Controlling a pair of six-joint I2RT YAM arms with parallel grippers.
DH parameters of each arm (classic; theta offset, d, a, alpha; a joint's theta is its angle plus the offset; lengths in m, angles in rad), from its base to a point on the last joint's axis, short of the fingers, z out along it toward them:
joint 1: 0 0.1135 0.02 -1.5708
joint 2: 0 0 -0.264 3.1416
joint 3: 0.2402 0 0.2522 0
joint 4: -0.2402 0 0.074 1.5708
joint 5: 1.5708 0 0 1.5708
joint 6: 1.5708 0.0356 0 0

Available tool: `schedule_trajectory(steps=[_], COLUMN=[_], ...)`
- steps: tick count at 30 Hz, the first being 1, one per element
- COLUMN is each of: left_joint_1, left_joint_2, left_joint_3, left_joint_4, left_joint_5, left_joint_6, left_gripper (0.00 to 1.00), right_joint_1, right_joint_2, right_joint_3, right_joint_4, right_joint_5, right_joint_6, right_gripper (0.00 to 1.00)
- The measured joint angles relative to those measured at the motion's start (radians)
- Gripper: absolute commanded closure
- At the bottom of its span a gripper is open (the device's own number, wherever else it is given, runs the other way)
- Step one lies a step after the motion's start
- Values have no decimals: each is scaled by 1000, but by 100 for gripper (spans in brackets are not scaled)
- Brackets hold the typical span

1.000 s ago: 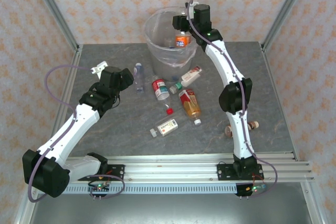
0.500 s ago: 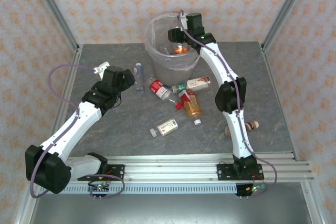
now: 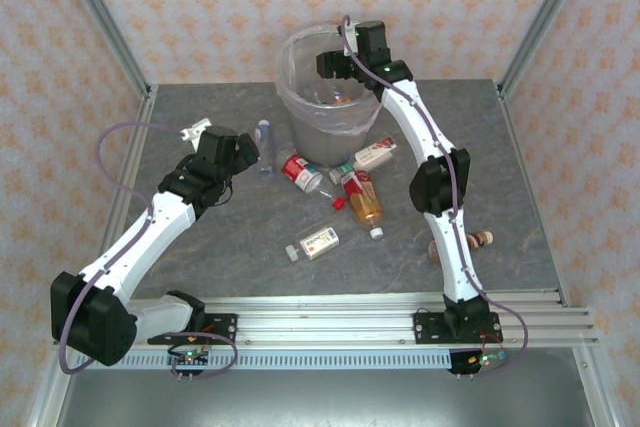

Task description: Put the plastic bottles in the bin

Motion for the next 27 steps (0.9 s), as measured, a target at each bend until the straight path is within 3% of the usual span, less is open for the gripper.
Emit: schedule_trajectory(steps=[16, 27], left_joint_1=[0, 5], left_joint_2=[9, 130], left_joint_3=[0, 17], left_joint_4=[-1, -5], left_joint_5=[6, 65], left_joint_6=[0, 4], left_gripper=[0, 0], right_joint_1=[6, 19], right_joint_2=[-111, -253], right_joint_3=[1, 4], right_joint_4=[0, -37], right_joint_5=[-46, -36], right_joint_6=[68, 108], right_gripper=[15, 11])
